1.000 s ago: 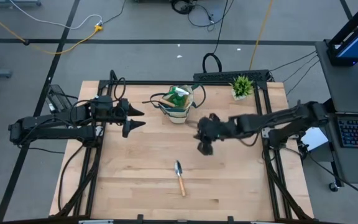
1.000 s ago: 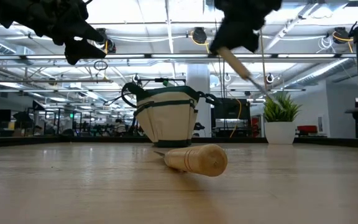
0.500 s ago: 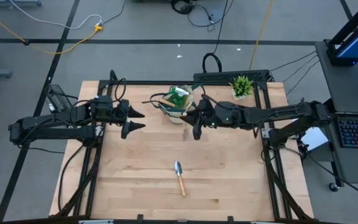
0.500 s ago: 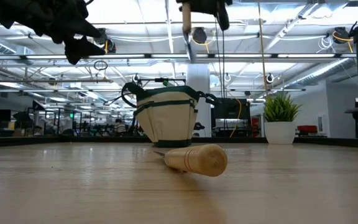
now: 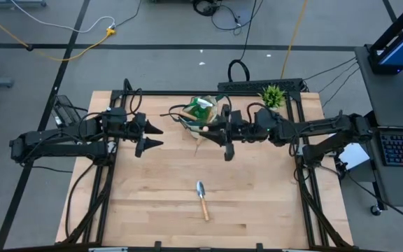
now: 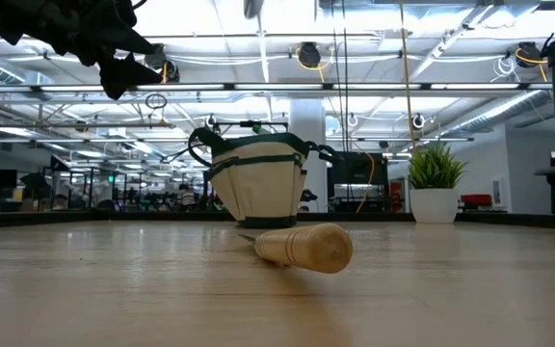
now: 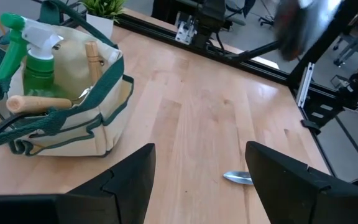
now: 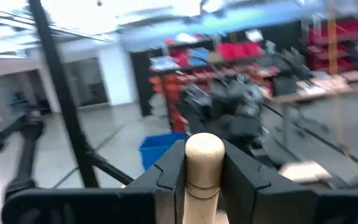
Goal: Pick & Place Garden tools in Gardening bag
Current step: Put the right brown trowel into the gardening bag
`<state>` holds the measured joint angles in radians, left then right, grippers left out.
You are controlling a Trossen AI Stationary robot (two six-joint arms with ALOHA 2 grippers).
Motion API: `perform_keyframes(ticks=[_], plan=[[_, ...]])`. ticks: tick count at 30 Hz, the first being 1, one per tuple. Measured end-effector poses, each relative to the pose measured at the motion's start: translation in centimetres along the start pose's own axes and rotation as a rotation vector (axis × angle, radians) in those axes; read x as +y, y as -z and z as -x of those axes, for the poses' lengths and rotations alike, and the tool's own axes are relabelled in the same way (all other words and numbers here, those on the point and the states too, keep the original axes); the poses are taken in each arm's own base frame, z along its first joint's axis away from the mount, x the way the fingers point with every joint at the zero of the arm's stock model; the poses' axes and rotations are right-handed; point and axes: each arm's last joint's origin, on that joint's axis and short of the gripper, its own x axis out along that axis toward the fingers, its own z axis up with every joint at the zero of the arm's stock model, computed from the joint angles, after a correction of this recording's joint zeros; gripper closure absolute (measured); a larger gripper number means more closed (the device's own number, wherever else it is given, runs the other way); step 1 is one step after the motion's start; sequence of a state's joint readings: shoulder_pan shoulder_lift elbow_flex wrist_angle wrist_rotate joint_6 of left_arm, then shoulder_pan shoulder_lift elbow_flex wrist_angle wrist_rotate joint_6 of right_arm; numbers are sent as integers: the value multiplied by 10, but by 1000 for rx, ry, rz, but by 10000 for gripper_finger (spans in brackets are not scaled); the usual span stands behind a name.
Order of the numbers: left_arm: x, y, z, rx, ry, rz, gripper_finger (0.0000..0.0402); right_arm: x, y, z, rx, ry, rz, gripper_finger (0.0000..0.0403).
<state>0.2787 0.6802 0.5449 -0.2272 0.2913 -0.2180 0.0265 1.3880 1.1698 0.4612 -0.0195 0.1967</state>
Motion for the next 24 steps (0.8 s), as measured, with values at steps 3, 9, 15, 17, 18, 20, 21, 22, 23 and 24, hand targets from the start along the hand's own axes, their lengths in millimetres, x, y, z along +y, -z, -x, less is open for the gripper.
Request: perform_keyframes(ticks=[3,9,15,17,18,20,21,22,23,24], plan=[[0,0,0,0,0,0,144,4,-6,0,-54,-100,44,340],[0,0,0,0,0,5,144,8,-18,3,-154,-327,153,340],[0,0,0,0,-1,6,144,12,-32,10,-322,-501,323,340],[0,0,0,0,-1,7,144,15,-36,13,-376,-557,389,340],[0,0,0,0,-1,13,144,16,-37,14,-400,-581,419,340],[0,0,0,0,-1,23,144,18,-40,16,-438,-622,464,340],[0,0,0,-1,-1,27,144,18,-41,17,-457,-637,481,340],[0,0,0,0,-1,27,144,19,-42,18,-475,-655,495,340],[0,0,0,0,-1,27,144,20,-43,19,-490,-676,507,340],[0,0,0,0,-2,27,144,20,-44,20,-504,-696,518,340]])
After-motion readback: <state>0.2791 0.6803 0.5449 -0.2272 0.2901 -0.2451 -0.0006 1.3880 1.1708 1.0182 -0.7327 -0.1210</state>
